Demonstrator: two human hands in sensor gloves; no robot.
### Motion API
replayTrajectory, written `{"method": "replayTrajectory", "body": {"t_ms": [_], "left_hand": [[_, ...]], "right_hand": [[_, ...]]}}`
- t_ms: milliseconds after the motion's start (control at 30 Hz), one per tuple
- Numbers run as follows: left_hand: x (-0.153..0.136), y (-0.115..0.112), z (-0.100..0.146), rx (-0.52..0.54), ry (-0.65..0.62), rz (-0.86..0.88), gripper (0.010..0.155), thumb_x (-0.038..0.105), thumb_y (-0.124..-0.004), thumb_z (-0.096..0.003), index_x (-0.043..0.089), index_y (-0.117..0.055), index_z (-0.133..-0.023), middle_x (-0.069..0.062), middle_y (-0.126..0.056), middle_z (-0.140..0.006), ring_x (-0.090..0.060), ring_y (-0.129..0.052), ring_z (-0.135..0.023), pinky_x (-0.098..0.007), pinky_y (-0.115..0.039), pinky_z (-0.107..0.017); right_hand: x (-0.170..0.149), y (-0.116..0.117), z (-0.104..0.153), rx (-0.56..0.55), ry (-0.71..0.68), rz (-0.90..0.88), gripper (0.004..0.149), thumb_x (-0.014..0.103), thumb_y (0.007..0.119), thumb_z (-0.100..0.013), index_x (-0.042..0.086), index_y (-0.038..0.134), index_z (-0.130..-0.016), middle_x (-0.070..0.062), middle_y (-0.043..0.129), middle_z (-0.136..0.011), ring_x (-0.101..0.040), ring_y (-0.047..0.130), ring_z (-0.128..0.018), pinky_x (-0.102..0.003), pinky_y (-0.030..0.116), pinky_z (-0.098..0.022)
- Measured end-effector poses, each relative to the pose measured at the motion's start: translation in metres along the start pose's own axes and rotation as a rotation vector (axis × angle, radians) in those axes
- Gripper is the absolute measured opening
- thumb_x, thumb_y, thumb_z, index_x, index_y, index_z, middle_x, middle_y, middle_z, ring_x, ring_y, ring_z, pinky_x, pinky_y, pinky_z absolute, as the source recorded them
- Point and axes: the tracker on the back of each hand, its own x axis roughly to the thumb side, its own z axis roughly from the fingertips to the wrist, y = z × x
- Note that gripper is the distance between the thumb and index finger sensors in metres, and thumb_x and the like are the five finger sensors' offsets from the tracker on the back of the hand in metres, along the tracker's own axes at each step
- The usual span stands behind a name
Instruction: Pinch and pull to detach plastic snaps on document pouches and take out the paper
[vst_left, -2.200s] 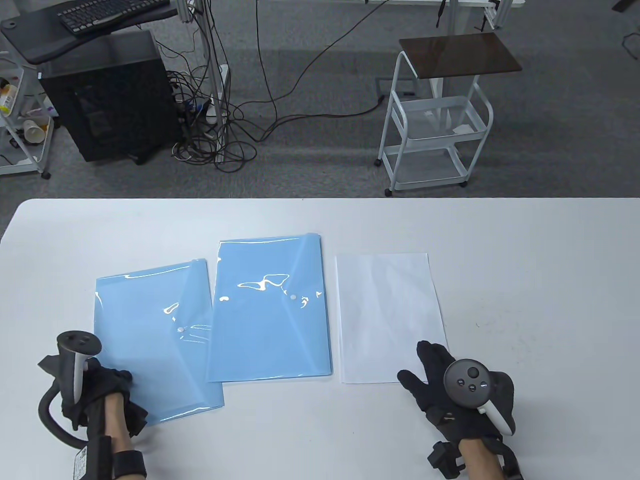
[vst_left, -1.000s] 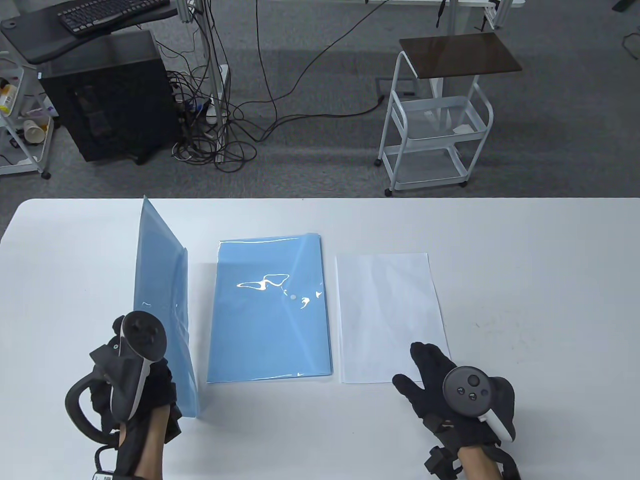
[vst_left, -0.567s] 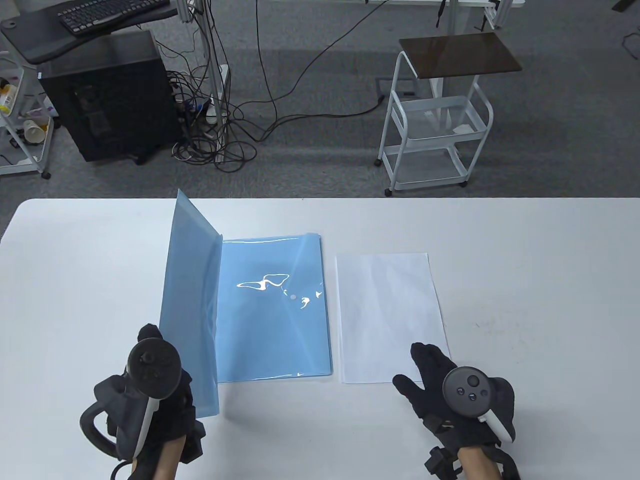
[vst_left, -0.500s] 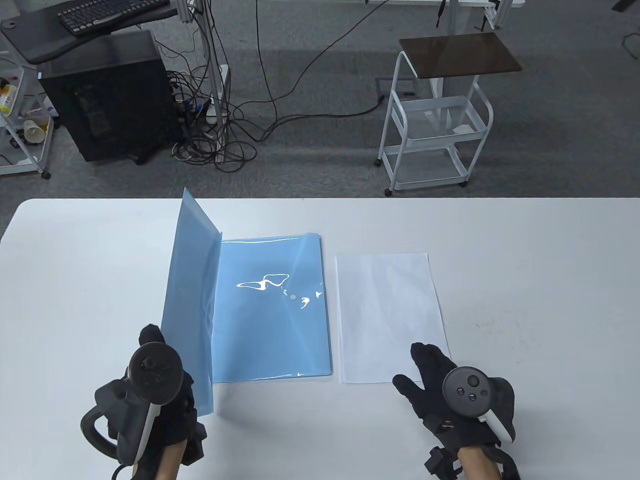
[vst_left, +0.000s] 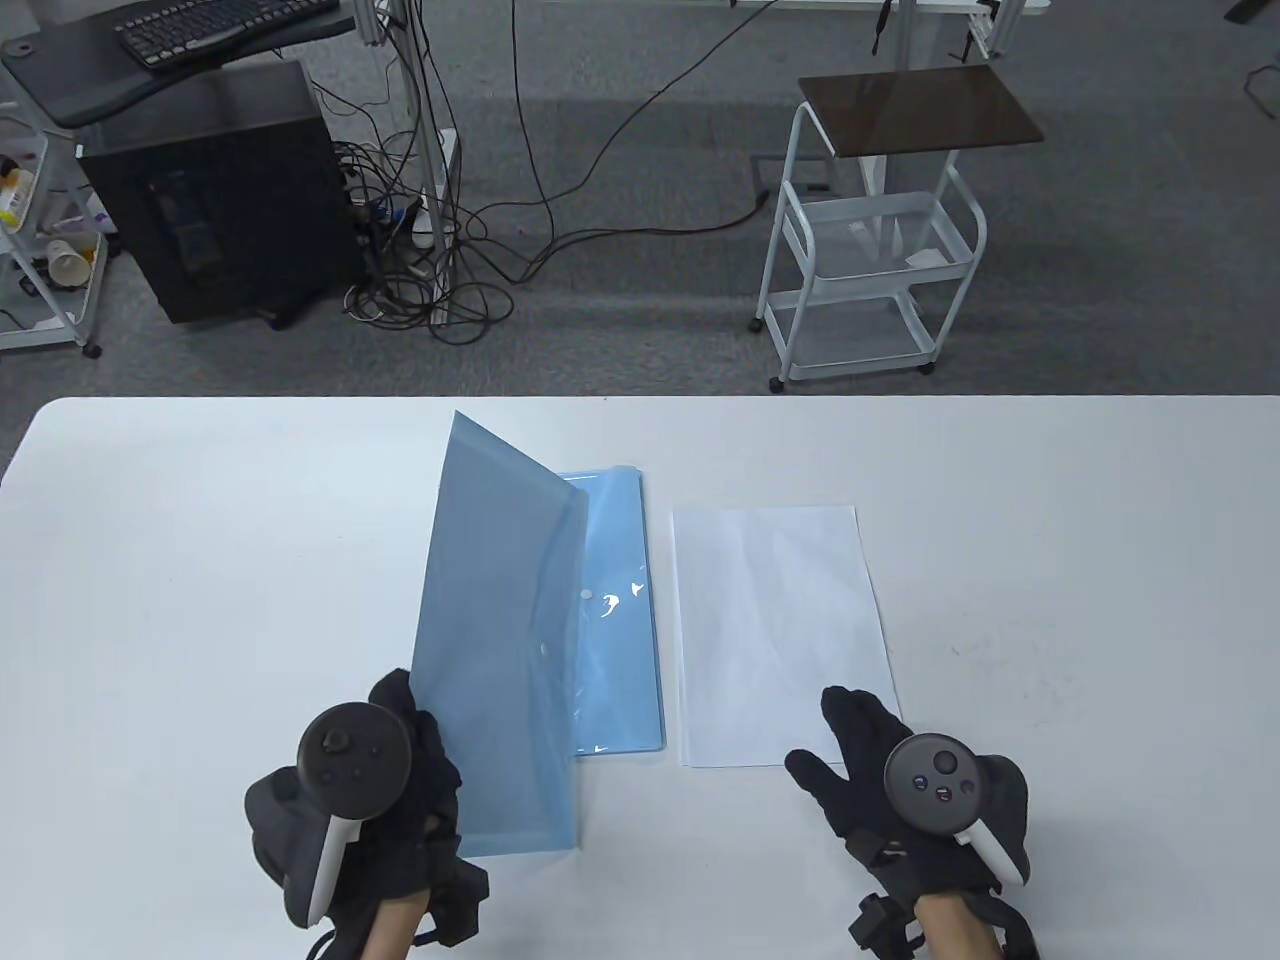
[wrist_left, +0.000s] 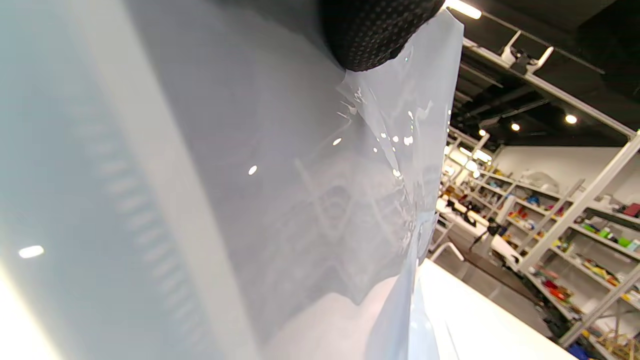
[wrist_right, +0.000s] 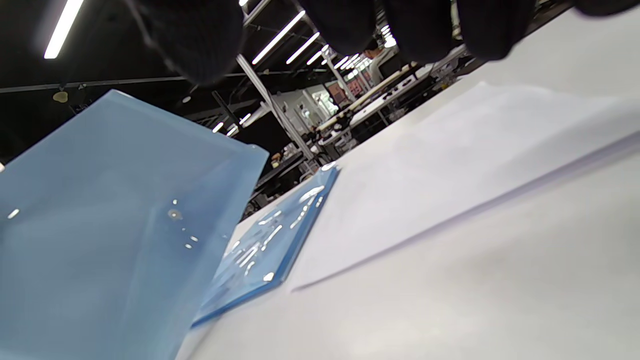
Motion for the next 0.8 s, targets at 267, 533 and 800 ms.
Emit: {"method": "replayTrajectory", "body": {"t_ms": [267, 533, 800], "left_hand": [[-0.016, -0.027, -0.009, -0.142, 0.036, 0.188, 0.049, 0.025, -0.071, -0.0575, 0.012, -0.061, -0.103, -0.002, -0.094, -0.081, -0.02, -0.108, -0.041, -0.034, -0.092, -0.03], [-0.039, -0.053, -0.018, -0.246, 0.109, 0.308, 0.049, 0.026, -0.07, -0.058, 0.012, -0.059, -0.103, -0.001, -0.093, -0.082, -0.019, -0.107, -0.041, -0.033, -0.092, -0.03], [-0.061, -0.08, -0.024, -0.378, 0.163, 0.468, 0.049, 0.026, -0.069, -0.0583, 0.011, -0.058, -0.103, -0.001, -0.092, -0.082, -0.019, -0.107, -0.042, -0.033, -0.092, -0.031]], "right_hand": [[0.001, 0.0, 0.0, 0.001, -0.004, 0.0, 0.081, 0.057, 0.069, -0.053, 0.003, 0.051, -0.111, -0.039, 0.055, -0.114, -0.067, 0.06, -0.093, -0.084, 0.052, -0.055], [0.001, 0.001, 0.0, 0.009, -0.004, 0.006, 0.081, 0.057, 0.069, -0.053, 0.003, 0.051, -0.111, -0.039, 0.055, -0.114, -0.067, 0.06, -0.093, -0.083, 0.053, -0.054], [0.004, 0.004, 0.0, 0.019, -0.006, 0.018, 0.081, 0.057, 0.069, -0.053, 0.003, 0.051, -0.111, -0.038, 0.055, -0.114, -0.067, 0.06, -0.093, -0.083, 0.053, -0.055]]}}
